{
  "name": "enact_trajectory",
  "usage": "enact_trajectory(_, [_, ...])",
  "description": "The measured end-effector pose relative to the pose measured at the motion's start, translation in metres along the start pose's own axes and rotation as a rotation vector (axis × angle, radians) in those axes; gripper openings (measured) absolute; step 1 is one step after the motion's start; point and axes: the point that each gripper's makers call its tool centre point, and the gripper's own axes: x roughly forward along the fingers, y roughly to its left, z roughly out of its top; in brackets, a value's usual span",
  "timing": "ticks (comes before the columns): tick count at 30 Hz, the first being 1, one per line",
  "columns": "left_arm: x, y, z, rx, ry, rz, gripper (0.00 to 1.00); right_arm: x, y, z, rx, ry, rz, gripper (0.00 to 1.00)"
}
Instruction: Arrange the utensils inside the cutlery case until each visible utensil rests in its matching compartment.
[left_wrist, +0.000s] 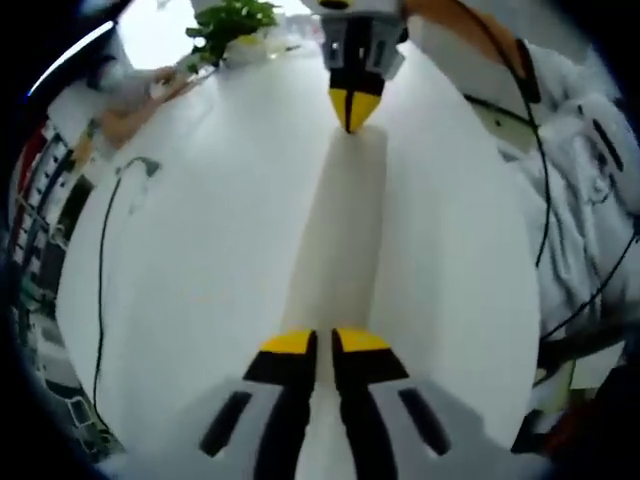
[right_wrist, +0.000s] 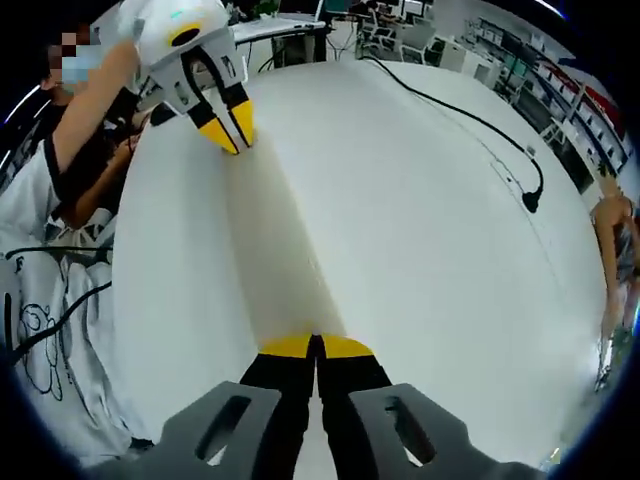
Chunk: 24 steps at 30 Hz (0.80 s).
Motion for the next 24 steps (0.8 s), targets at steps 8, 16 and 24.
enact_trajectory(8, [0.005,-0.006,0.005,-0.014,0.082,-0.013,0.06,0.006,0.006,-0.003,-0.012,0.060,0.021,0.00])
enact_trajectory(16, [0.006,-0.002,0.003,-0.004,0.122,-0.002,0.00,0.004,0.012,-0.009,0.001,0.093,0.053,0.00])
enact_trajectory(24, [0.001,0.006,0.000,0.019,0.193,-0.006,0.00,0.002,0.006,0.001,-0.100,0.081,-0.007,0.00])
